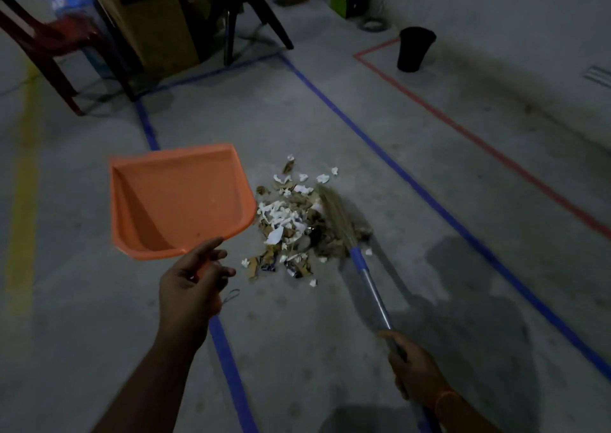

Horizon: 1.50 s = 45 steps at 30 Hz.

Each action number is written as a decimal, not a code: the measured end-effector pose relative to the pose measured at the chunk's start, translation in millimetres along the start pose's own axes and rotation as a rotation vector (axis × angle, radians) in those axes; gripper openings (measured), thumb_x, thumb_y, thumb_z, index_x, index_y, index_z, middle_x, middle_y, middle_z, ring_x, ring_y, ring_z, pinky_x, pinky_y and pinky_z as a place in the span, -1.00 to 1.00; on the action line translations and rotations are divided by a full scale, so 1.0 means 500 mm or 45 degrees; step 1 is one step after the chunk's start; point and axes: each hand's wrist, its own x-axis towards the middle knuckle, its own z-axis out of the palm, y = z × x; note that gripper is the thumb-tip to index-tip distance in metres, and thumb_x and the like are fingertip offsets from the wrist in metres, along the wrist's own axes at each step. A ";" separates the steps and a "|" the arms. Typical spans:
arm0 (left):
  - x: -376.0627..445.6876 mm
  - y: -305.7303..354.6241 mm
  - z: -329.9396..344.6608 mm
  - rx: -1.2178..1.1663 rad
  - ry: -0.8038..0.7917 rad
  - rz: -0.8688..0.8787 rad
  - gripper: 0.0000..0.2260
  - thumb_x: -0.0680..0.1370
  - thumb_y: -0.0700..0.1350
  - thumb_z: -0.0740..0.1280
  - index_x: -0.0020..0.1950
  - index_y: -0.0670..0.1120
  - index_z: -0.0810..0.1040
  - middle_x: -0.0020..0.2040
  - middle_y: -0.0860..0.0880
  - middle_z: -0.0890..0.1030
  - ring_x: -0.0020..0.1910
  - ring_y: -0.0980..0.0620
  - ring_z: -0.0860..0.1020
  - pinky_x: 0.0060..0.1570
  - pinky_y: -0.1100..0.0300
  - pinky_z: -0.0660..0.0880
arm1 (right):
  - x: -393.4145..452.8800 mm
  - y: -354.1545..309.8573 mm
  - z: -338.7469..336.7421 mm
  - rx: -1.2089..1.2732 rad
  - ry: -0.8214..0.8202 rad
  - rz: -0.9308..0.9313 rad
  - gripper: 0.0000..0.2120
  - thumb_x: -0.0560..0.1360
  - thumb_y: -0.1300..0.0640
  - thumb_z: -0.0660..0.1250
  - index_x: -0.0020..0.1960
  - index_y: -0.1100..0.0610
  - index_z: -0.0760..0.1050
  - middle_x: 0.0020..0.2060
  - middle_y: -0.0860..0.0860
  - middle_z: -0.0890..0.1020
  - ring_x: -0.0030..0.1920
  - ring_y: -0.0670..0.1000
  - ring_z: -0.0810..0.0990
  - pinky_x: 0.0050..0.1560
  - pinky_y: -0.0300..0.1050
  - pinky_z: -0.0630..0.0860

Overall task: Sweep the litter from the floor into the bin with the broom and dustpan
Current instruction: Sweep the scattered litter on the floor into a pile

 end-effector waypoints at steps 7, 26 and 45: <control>0.140 -0.040 0.251 -0.089 0.103 0.050 -0.66 0.59 -0.41 0.25 0.24 -0.08 0.63 0.05 -0.14 0.66 -0.23 -0.03 0.65 -0.28 0.22 0.55 | 0.342 -0.119 -0.274 -0.253 -0.079 -0.092 -0.62 0.58 0.32 0.20 0.17 -0.12 0.56 -0.45 0.02 0.49 -0.49 0.09 0.39 -0.44 -0.04 0.42; 0.291 -0.125 0.777 -0.095 0.611 -0.012 -0.68 0.61 -0.38 0.26 0.27 -0.10 0.61 0.09 -0.16 0.65 -0.17 -0.06 0.66 -0.20 0.20 0.59 | 0.811 -0.158 -0.725 -0.681 -0.751 -0.033 -0.62 0.61 0.35 0.18 0.19 -0.07 0.58 -0.42 0.03 0.50 -0.48 -0.02 0.41 -0.43 -0.22 0.37; 0.493 -0.086 1.165 -0.161 1.082 0.035 -0.68 0.61 -0.40 0.25 0.27 -0.13 0.61 0.07 -0.17 0.66 -0.18 -0.04 0.66 -0.17 0.18 0.63 | 1.450 -0.541 -0.865 -0.970 -0.818 -0.439 -0.70 0.62 0.22 0.20 0.20 -0.12 0.52 -0.41 0.16 0.57 -0.50 0.09 0.52 -0.48 -0.10 0.49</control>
